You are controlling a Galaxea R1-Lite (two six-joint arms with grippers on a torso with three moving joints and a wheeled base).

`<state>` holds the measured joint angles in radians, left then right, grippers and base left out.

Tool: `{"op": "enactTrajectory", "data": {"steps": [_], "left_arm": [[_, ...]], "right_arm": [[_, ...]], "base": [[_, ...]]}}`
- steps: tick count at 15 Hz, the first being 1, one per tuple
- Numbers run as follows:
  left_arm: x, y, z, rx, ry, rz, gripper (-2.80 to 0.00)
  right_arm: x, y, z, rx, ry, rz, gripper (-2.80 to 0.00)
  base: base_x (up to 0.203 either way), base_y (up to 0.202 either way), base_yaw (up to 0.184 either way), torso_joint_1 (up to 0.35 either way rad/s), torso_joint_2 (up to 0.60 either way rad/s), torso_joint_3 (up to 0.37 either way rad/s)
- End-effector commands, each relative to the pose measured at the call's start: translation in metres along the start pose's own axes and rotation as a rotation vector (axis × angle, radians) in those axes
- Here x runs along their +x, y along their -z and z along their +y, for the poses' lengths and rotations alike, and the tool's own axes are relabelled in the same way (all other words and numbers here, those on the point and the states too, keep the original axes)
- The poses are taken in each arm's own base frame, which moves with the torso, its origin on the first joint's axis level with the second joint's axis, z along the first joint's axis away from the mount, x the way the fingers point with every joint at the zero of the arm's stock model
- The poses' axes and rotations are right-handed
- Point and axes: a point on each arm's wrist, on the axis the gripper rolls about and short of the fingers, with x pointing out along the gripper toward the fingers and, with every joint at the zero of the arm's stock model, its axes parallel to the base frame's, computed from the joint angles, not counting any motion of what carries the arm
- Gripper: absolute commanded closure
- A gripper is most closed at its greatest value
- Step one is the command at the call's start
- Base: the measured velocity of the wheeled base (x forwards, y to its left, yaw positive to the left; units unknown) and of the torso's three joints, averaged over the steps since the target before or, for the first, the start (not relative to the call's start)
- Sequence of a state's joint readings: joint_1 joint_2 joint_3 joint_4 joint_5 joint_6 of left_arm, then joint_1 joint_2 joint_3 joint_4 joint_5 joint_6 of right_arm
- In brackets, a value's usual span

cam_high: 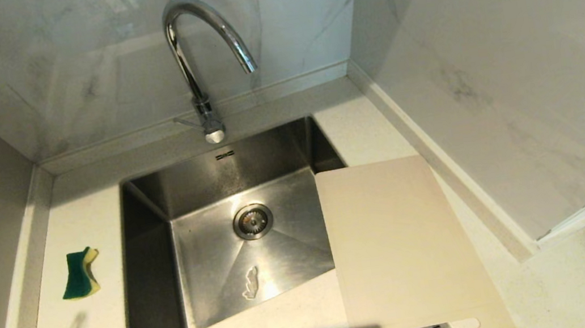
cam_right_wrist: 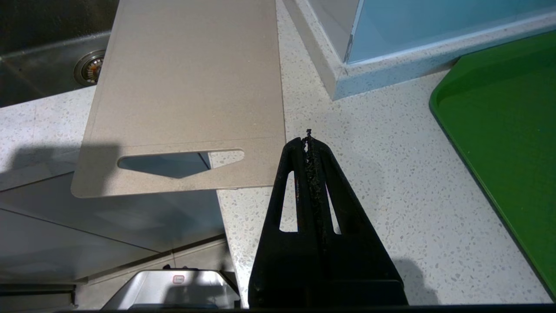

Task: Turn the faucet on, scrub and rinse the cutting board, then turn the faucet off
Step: Turn on the tap

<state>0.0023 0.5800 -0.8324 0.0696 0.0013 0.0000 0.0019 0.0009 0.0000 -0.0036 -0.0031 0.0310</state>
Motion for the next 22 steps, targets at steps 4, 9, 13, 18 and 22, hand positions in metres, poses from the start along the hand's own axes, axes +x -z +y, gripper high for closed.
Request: {"op": "enactTrajectory", "data": {"steps": [4, 9, 13, 18, 22], "left_arm": [[0.119, -0.041, 0.001, 0.016, -0.063, 0.118, 0.0], [0.194, -0.041, -0.01, 0.029, -0.175, 0.183, 0.0], [0.249, -0.018, -0.043, -0.007, -0.201, 0.258, 0.0], [0.31, 0.012, -0.073, -0.13, -0.227, 0.306, 0.0], [0.341, 0.031, -0.106, -0.312, -0.246, 0.362, 0.0]], "right_arm": [[0.0, 0.0, 0.0, 0.0, -0.001, 0.0, 0.0], [0.0, 0.0, 0.0, -0.011, -0.003, -0.001, 0.0], [0.0, 0.0, 0.0, -0.016, -0.003, -0.003, 0.0], [0.0, 0.0, 0.0, -0.016, -0.003, -0.002, 0.0], [0.0, 0.0, 0.0, -0.016, -0.003, -0.003, 0.0]], "base": [[0.0, 0.0, 0.0, 0.0, 0.0, 0.0], [0.0, 0.0, 0.0, 0.0, 0.0, 0.0], [0.0, 0.0, 0.0, 0.0, 0.0, 0.0], [0.0, 0.0, 0.0, 0.0, 0.0, 0.0], [0.0, 0.0, 0.0, 0.0, 0.0, 0.0]]}}
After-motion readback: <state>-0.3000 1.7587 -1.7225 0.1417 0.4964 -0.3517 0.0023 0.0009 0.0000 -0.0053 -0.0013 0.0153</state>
